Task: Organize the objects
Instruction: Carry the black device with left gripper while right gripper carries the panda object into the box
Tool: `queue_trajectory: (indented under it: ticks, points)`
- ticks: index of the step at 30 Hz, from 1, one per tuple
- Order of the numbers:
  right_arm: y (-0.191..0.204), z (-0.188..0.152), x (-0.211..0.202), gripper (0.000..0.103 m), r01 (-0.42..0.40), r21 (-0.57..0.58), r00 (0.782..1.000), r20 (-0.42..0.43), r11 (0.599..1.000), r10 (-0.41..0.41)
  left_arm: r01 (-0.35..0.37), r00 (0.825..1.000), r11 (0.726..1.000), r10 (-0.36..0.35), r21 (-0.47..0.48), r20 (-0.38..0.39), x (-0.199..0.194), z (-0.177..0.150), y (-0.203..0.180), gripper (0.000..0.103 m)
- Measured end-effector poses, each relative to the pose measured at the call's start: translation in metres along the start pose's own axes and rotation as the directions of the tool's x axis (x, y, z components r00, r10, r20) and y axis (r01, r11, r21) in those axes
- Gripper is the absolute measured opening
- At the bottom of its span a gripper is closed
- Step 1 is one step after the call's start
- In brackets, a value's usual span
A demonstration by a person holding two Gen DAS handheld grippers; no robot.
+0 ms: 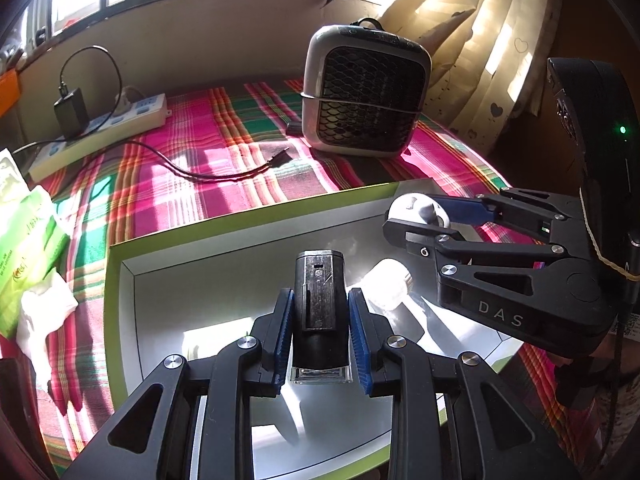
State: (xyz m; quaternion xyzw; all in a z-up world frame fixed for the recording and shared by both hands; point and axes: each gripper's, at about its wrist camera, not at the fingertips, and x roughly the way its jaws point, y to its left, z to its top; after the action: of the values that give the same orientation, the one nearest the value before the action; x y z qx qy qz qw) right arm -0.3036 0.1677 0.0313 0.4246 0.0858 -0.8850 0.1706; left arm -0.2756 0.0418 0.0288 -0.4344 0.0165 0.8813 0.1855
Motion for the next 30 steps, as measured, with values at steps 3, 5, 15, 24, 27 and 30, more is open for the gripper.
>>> queue_trajectory:
  ticks: [3,5,15,24,27,30]
  points:
    - [0.002,-0.001,0.004,0.04,-0.008,-0.003,1.0,-0.009,1.0,0.008,-0.001,1.0,1.0,0.001,-0.005,-0.01,0.003,0.0,0.001,0.025]
    - [0.002,-0.001,0.006,0.04,-0.008,-0.002,1.0,-0.012,1.0,0.008,-0.002,1.0,1.0,0.002,-0.002,-0.008,0.003,0.0,0.001,0.025]
    - [0.007,-0.001,0.01,0.04,-0.017,-0.019,1.0,-0.021,1.0,0.017,-0.01,1.0,1.0,0.01,0.005,-0.02,0.008,0.001,-0.001,0.025]
    - [0.009,-0.001,0.013,0.04,-0.02,-0.03,0.999,-0.027,0.999,0.02,-0.021,0.999,1.0,0.021,0.001,-0.041,0.015,0.0,-0.001,0.025]
    - [0.011,-0.001,0.015,0.04,-0.02,-0.036,0.999,-0.031,0.999,0.018,-0.02,0.999,1.0,0.02,0.004,-0.045,0.016,0.0,-0.001,0.025]
    - [0.011,-0.001,0.016,0.04,-0.017,-0.039,0.999,-0.032,0.999,0.016,-0.019,0.999,1.0,0.019,0.001,-0.045,0.016,0.001,-0.001,0.025]
